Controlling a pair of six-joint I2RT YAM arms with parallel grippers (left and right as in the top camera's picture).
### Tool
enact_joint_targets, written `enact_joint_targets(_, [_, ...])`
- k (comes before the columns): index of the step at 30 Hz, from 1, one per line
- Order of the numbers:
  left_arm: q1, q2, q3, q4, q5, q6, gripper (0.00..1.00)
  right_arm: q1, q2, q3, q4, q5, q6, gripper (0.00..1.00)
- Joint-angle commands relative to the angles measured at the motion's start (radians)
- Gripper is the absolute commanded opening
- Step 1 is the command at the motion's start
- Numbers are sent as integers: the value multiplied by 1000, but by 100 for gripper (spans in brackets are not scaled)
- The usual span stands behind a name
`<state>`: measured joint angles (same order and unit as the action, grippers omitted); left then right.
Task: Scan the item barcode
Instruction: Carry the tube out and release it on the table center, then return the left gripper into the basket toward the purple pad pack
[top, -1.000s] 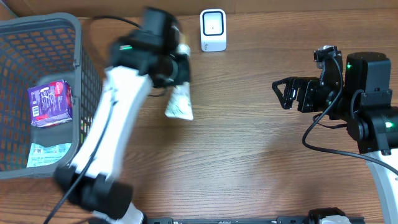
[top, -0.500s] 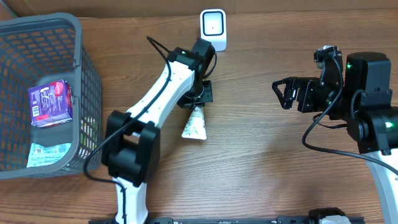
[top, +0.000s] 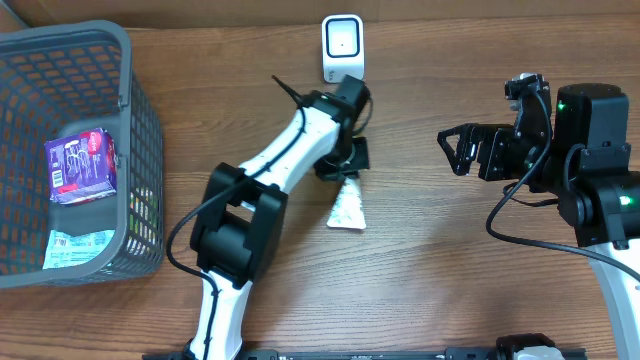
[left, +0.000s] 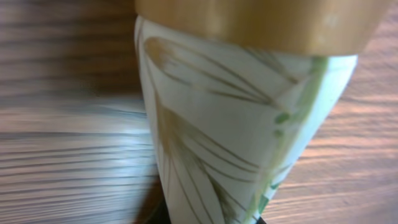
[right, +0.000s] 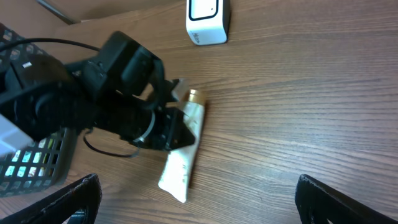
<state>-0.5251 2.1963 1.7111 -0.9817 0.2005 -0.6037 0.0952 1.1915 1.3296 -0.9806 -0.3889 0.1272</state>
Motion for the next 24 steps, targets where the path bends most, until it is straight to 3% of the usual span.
enact_joint_targets(1, [-41, -2, 6, 17, 37, -32, 4, 6, -2, 24, 6, -6, -1, 100])
enact_joint_targets(5, [-68, -2, 6, 32, 37, -37, 8, 6, -2, 24, 5, -6, -1, 100])
enact_joint_targets(8, [-71, -3, 6, 39, 36, -35, 36, 6, -2, 24, 5, -6, -1, 100])
enact_joint_targets(11, [-63, -3, 11, 40, 37, -26, 49, 6, -2, 24, 6, -6, -1, 100])
enact_joint_targets(16, [-5, -11, 145, -78, 32, 37, 48, 6, -2, 24, 2, -6, -1, 100])
enact_joint_targets(24, [137, -76, 637, -480, -128, 153, 53, 6, -2, 24, -2, -6, 0, 100])
